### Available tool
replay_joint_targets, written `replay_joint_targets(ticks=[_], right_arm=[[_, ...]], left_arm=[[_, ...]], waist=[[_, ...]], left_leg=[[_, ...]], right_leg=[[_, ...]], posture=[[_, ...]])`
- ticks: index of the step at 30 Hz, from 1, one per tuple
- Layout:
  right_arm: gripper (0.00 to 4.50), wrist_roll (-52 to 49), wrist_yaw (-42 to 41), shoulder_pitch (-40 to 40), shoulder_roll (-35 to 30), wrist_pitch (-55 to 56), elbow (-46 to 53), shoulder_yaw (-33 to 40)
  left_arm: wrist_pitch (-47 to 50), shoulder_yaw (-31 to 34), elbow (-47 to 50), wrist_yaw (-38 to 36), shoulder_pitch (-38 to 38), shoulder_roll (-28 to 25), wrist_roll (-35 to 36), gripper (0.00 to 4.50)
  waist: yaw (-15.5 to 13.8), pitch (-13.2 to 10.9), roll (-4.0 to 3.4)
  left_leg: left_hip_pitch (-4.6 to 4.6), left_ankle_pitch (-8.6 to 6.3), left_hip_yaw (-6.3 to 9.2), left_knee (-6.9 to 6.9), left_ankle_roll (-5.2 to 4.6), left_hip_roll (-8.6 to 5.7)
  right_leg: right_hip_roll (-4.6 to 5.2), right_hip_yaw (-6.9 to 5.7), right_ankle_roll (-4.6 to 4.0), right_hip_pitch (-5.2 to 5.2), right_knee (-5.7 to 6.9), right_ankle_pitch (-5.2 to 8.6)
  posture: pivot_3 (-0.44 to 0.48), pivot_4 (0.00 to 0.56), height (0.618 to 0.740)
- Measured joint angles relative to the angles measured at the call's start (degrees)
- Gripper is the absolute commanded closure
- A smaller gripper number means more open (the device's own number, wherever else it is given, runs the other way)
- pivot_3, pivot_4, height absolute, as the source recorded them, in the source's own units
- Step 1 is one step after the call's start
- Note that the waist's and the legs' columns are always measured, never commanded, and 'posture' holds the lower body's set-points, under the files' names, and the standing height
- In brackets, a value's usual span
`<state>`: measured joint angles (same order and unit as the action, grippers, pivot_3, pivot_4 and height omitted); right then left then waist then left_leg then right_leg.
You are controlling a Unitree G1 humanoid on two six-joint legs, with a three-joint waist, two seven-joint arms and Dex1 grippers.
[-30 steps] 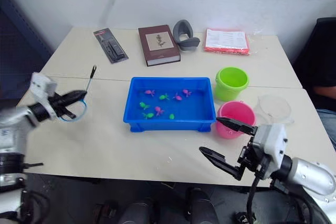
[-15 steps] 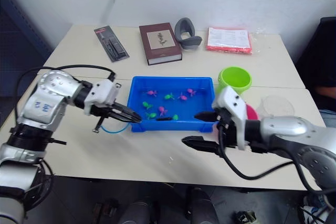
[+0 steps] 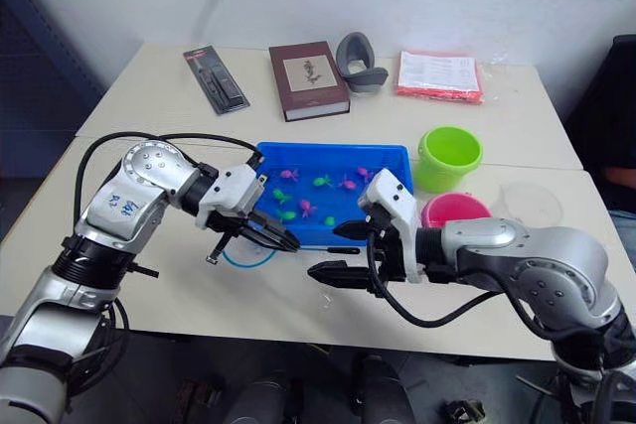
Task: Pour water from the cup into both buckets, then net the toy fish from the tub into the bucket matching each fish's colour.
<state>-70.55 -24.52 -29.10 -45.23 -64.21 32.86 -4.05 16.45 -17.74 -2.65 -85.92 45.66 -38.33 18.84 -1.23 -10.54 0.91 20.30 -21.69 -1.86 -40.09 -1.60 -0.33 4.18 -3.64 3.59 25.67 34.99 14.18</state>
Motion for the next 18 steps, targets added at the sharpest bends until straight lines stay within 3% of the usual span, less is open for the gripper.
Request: replay_joint_targets(ticks=[7, 9, 14, 16, 17, 18], right_arm=[[4.29, -0.3, 1.1, 0.0, 2.9, -0.8, -1.5, 0.1], [4.45, -0.2, 0.9, 0.0, 3.1, -0.6, -1.5, 0.1], [4.50, 1.5, -1.2, 0.0, 3.1, 0.8, -1.4, 0.1], [4.50, 2.7, -2.3, 0.0, 3.1, 1.9, -1.4, 0.1], [4.50, 3.2, -2.7, 0.0, 3.1, 2.2, -1.3, 0.1], [4.50, 3.9, -3.3, 0.2, 3.0, 3.0, -1.1, 0.2]], left_arm=[[1.6, 0.8, 0.3, 0.9, -1.1, 1.5, 0.2, 4.50], [1.7, 1.0, 0.3, 1.0, -1.1, 1.5, 0.2, 4.50], [2.6, 2.4, 0.3, 0.9, -1.6, 1.9, 2.1, 2.75], [3.2, 3.8, 0.3, 1.3, -1.7, 2.3, 3.4, 1.83], [3.3, 4.4, 0.2, 1.4, -1.7, 2.3, 3.9, 1.70], [3.4, 5.8, -0.2, 2.0, -1.7, 2.5, 4.6, 1.15]], waist=[[0.0, 0.0, 0.00], [0.0, 0.0, -0.01], [0.0, 0.0, 0.00], [0.0, 0.0, 0.00], [0.0, 0.0, -0.01], [0.0, 0.0, -0.01]], left_leg=[[0.01, -0.01, -0.01, -0.02, -0.01, 0.00], [0.01, -0.01, -0.02, -0.01, -0.01, -0.01], [0.01, -0.02, -0.02, -0.02, -0.04, -0.01], [0.02, -0.02, -0.02, -0.02, -0.04, -0.01], [0.01, -0.02, -0.02, -0.02, -0.04, -0.01], [0.01, -0.02, -0.02, -0.02, -0.04, -0.01]], right_leg=[[-0.01, 0.00, 0.02, 0.00, 0.00, -0.01], [-0.01, 0.00, 0.02, 0.00, 0.00, -0.01], [-0.01, 0.00, 0.02, 0.00, 0.00, -0.01], [-0.01, 0.00, 0.02, 0.00, 0.00, -0.01], [-0.01, 0.00, 0.02, 0.00, 0.00, -0.01], [-0.01, 0.00, 0.02, 0.00, 0.00, -0.01]], posture=[[0.000, 0.150, 0.740], [0.000, 0.150, 0.740], [0.000, 0.150, 0.740], [0.000, 0.150, 0.740], [0.000, 0.150, 0.740], [0.000, 0.150, 0.740]])
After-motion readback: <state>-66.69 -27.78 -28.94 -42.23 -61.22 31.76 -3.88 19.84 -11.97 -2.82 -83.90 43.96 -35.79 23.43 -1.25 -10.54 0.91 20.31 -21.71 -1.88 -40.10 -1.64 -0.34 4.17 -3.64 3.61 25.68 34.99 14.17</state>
